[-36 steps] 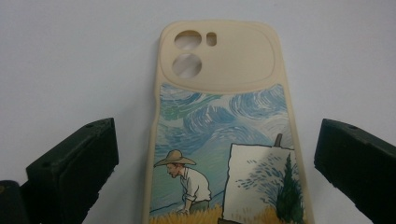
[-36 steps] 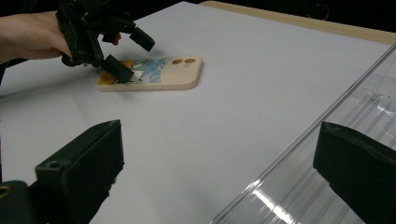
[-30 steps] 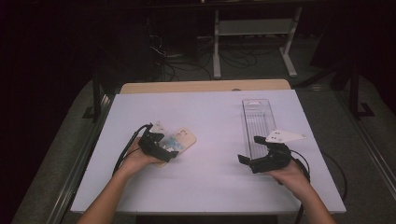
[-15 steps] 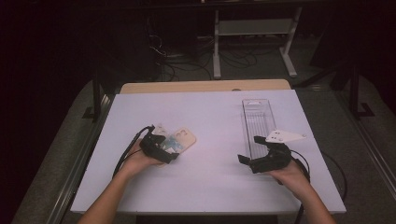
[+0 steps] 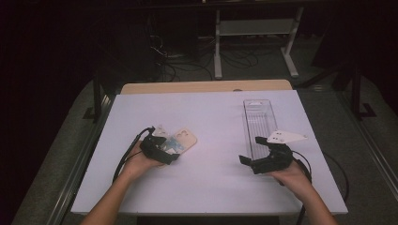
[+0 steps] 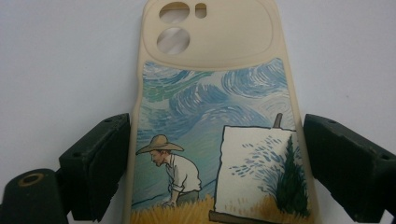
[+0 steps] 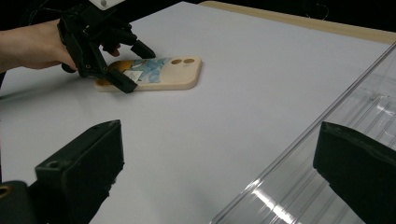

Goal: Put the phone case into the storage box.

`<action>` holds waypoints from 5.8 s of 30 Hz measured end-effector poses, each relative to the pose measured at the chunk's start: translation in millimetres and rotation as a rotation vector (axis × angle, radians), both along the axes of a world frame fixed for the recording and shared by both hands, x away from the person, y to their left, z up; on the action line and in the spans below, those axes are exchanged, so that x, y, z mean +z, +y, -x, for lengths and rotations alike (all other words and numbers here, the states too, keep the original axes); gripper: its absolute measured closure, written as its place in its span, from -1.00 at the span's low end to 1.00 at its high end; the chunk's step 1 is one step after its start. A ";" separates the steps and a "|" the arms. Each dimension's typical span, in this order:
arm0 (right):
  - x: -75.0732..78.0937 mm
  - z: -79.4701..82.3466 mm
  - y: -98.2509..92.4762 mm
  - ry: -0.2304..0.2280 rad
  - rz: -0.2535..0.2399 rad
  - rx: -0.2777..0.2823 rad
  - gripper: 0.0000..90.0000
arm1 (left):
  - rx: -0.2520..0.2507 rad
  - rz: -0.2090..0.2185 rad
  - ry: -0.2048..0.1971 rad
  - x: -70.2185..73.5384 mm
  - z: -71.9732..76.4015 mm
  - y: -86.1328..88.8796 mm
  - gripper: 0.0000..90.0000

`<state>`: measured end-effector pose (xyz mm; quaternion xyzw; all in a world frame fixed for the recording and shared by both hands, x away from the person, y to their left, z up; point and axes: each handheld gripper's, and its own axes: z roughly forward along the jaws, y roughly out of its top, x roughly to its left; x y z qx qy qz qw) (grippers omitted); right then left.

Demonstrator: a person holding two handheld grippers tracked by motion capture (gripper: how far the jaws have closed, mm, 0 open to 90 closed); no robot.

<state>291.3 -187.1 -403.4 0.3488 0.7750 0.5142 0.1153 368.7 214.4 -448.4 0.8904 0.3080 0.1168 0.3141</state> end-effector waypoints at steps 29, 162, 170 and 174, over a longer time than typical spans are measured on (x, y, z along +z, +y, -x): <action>0.3 0.2 -0.1 0.002 0.000 0.003 -0.97 | -0.138 0.019 0.018 36.9 4.9 -4.0 -0.74; 42.8 -63.8 106.4 0.024 0.231 0.593 -1.00 | -0.684 0.014 0.061 93.4 9.2 -67.0 -0.74; 40.1 -61.5 114.8 0.030 0.258 0.611 -1.00 | -0.689 0.007 0.057 93.5 11.5 -69.9 -0.74; 37.6 -63.1 117.6 0.005 0.271 0.629 -1.00 | -0.698 -0.003 0.051 93.8 11.7 -70.9 -0.74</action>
